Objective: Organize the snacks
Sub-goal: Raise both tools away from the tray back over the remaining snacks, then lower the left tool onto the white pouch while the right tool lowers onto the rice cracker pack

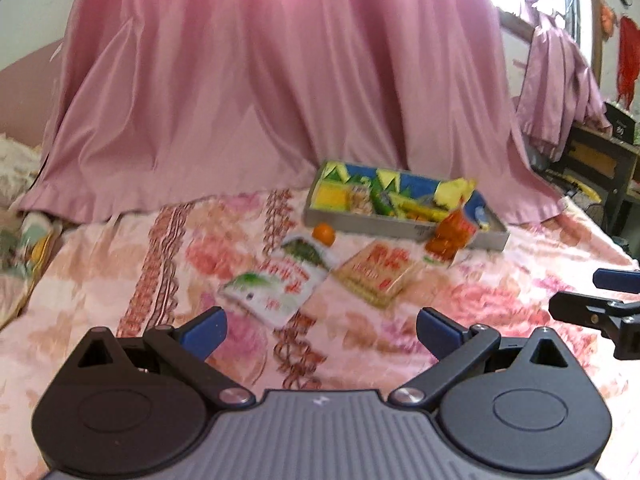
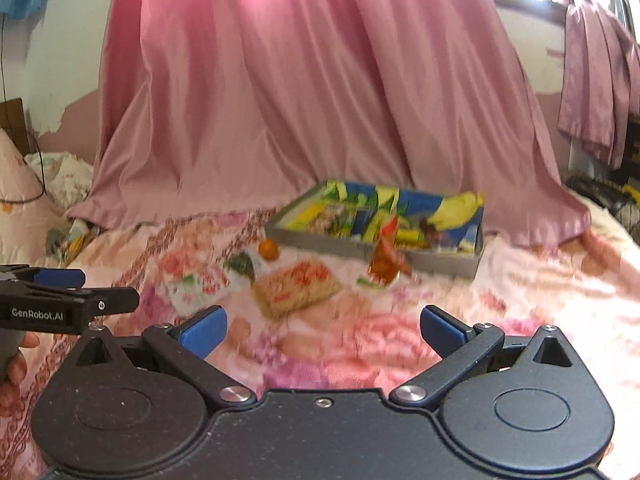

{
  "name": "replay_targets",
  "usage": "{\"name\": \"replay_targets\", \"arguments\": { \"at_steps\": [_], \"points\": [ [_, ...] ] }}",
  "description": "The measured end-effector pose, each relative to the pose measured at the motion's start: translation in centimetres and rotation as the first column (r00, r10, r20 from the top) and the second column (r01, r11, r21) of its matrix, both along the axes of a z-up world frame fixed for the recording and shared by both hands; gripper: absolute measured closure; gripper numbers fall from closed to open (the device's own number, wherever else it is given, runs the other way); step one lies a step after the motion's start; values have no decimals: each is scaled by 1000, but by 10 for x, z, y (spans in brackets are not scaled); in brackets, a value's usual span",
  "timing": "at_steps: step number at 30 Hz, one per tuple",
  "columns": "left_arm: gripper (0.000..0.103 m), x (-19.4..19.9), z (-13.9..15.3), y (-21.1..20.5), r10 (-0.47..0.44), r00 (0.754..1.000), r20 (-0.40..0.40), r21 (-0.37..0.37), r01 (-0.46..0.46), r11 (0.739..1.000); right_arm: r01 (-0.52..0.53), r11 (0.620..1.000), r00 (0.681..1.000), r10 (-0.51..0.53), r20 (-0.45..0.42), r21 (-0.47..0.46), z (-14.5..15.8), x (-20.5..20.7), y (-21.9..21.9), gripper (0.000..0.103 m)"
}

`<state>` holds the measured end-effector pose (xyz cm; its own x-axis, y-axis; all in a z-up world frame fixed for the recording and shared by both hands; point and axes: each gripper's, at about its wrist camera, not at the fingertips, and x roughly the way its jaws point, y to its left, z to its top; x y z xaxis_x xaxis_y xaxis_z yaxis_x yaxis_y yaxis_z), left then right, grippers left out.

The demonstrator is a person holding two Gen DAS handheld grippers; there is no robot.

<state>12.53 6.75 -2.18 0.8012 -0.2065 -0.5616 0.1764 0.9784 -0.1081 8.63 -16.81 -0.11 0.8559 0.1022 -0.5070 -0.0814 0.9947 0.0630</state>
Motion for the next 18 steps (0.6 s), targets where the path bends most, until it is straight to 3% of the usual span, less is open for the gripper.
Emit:
{"name": "replay_targets", "arguments": {
  "at_steps": [5,18],
  "points": [
    [0,-5,-12,4,10,999,-31,21,-10,1000,-19,1000,998,19,-57,-4,-13,-1,7,1],
    [0,-1,-19,3,4,997,-78,58,0,998,-24,1000,995,25,-99,20,-26,5,4,1]
  ]
}}
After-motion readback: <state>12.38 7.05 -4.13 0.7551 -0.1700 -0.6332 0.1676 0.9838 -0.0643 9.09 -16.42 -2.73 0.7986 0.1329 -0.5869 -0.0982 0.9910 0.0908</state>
